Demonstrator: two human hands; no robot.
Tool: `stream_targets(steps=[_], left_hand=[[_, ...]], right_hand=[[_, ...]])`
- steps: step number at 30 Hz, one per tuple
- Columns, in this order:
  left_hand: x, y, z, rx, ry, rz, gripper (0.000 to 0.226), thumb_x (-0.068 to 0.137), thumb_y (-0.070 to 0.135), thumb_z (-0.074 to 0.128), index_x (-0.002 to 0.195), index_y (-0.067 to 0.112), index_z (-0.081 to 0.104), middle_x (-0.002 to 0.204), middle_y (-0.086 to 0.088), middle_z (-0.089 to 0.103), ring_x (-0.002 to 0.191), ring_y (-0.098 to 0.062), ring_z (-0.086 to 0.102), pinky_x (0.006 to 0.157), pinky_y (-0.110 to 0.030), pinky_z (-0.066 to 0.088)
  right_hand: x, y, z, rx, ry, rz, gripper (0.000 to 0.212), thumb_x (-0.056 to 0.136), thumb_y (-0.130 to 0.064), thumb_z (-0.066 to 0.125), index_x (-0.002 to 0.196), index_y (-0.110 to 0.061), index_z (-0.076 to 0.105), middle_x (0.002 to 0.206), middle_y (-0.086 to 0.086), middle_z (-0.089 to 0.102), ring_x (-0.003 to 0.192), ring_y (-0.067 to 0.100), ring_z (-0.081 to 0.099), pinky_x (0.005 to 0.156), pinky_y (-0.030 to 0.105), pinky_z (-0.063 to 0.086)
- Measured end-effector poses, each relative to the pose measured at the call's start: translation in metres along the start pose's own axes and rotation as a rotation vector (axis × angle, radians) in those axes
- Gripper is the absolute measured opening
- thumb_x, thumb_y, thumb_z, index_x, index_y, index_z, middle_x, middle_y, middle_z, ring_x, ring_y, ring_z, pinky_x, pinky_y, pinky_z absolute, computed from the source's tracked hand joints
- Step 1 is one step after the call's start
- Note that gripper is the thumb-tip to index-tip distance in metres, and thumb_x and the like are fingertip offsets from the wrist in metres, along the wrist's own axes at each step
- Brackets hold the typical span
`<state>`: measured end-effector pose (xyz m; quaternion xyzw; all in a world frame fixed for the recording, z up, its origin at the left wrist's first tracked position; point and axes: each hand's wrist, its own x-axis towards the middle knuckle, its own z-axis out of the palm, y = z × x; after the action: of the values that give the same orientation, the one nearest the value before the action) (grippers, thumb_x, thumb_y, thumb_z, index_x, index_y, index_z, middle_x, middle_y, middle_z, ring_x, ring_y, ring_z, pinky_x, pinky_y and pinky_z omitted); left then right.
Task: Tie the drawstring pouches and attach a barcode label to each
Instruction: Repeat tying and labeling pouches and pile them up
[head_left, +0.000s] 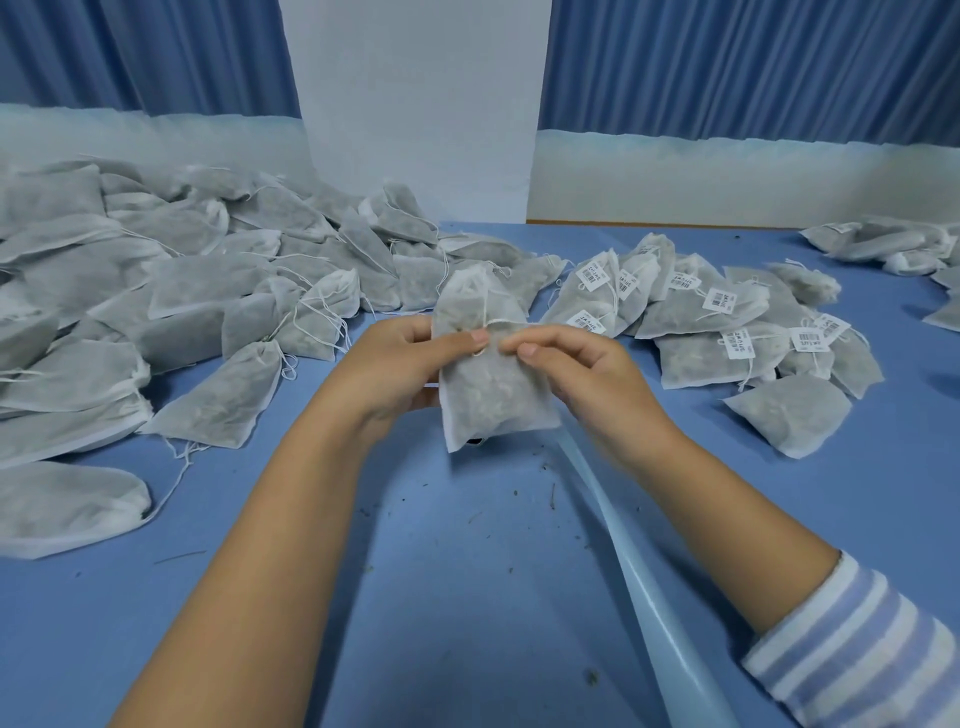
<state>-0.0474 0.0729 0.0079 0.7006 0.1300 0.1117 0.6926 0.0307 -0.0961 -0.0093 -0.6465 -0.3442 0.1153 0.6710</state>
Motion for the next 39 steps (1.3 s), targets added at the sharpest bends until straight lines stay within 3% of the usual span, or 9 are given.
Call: stream_targets(steps=[2, 5, 11, 16, 25, 31, 34, 36, 39], left_hand=[[0.004, -0.002, -0.006, -0.012, 0.075, -0.022, 0.007, 0.087, 0.022, 0.074, 0.083, 0.016, 0.074, 0.082, 0.002, 0.077, 0.076, -0.012, 0.072, 0.075, -0.031, 0.061], [0.007, -0.001, -0.019, -0.041, 0.147, -0.059, 0.009, 0.089, 0.023, 0.071, 0.085, 0.014, 0.073, 0.079, 0.002, 0.076, 0.072, -0.011, 0.072, 0.071, -0.030, 0.059], [0.011, -0.002, -0.028, -0.065, 0.225, -0.149, 0.019, 0.091, 0.027, 0.068, 0.094, 0.009, 0.070, 0.072, 0.000, 0.074, 0.060, -0.011, 0.070, 0.047, -0.022, 0.052], [0.013, -0.006, -0.022, -0.063, 0.263, -0.212, 0.019, 0.095, 0.027, 0.062, 0.099, 0.009, 0.067, 0.082, -0.007, 0.071, 0.065, -0.017, 0.068, 0.051, -0.028, 0.059], [0.009, -0.003, -0.020, 0.001, 0.219, -0.321, 0.034, 0.097, 0.026, 0.057, 0.121, 0.002, 0.058, 0.109, -0.021, 0.069, 0.077, -0.034, 0.073, 0.047, -0.034, 0.058], [0.009, -0.004, -0.025, -0.199, 0.078, -0.326, 0.034, 0.097, 0.031, 0.058, 0.118, 0.006, 0.064, 0.116, -0.016, 0.070, 0.101, -0.035, 0.069, 0.084, -0.048, 0.060], [0.010, -0.006, -0.024, -0.306, -0.006, -0.341, 0.030, 0.096, 0.031, 0.058, 0.116, 0.008, 0.065, 0.114, -0.015, 0.071, 0.103, -0.032, 0.071, 0.070, -0.044, 0.062], [0.010, -0.008, -0.022, -0.397, -0.043, -0.364, 0.026, 0.094, 0.027, 0.060, 0.111, 0.008, 0.067, 0.099, -0.014, 0.075, 0.086, -0.029, 0.075, 0.059, -0.041, 0.061], [0.013, -0.014, -0.019, -0.438, -0.069, -0.386, 0.022, 0.093, 0.025, 0.062, 0.102, 0.006, 0.069, 0.100, -0.015, 0.075, 0.083, -0.027, 0.074, 0.068, -0.044, 0.061]], right_hand=[[0.004, 0.000, -0.005, 0.039, 0.082, 0.096, 0.025, 0.091, -0.006, 0.056, 0.078, -0.019, 0.073, 0.102, -0.005, 0.075, 0.105, 0.014, 0.067, 0.094, 0.033, 0.053], [0.008, 0.002, -0.015, -0.214, 0.118, 0.262, 0.011, 0.092, -0.016, 0.057, 0.088, -0.017, 0.068, 0.099, -0.006, 0.072, 0.091, 0.011, 0.066, 0.074, 0.020, 0.054], [0.005, 0.007, -0.014, -0.319, -0.126, 0.580, 0.030, 0.091, -0.039, 0.064, 0.103, -0.011, 0.061, 0.086, 0.003, 0.071, 0.069, 0.013, 0.063, 0.065, 0.028, 0.051], [0.002, 0.013, -0.006, -0.310, -0.173, 0.536, 0.034, 0.082, -0.032, 0.077, 0.107, -0.015, 0.061, 0.076, 0.000, 0.069, 0.063, 0.010, 0.062, 0.059, 0.024, 0.051], [0.003, 0.011, -0.011, -0.108, -0.172, 0.303, 0.029, 0.087, 0.002, 0.066, 0.102, -0.022, 0.070, 0.076, -0.008, 0.065, 0.065, 0.005, 0.059, 0.062, 0.016, 0.050], [0.004, 0.015, -0.012, -0.123, -0.120, 0.194, 0.031, 0.086, 0.003, 0.068, 0.108, -0.019, 0.070, 0.081, -0.005, 0.061, 0.066, 0.009, 0.056, 0.066, 0.017, 0.048], [0.004, 0.015, -0.012, -0.157, -0.111, 0.135, 0.031, 0.085, 0.002, 0.070, 0.107, -0.020, 0.071, 0.081, -0.007, 0.062, 0.072, 0.011, 0.058, 0.075, 0.019, 0.050], [0.004, 0.015, -0.012, -0.159, -0.112, 0.103, 0.030, 0.084, 0.003, 0.070, 0.106, -0.018, 0.071, 0.080, -0.008, 0.063, 0.070, 0.009, 0.058, 0.076, 0.018, 0.050], [0.004, 0.013, -0.012, -0.184, -0.122, 0.059, 0.031, 0.083, 0.006, 0.070, 0.101, -0.019, 0.071, 0.080, -0.005, 0.064, 0.066, 0.004, 0.057, 0.073, 0.015, 0.050]])
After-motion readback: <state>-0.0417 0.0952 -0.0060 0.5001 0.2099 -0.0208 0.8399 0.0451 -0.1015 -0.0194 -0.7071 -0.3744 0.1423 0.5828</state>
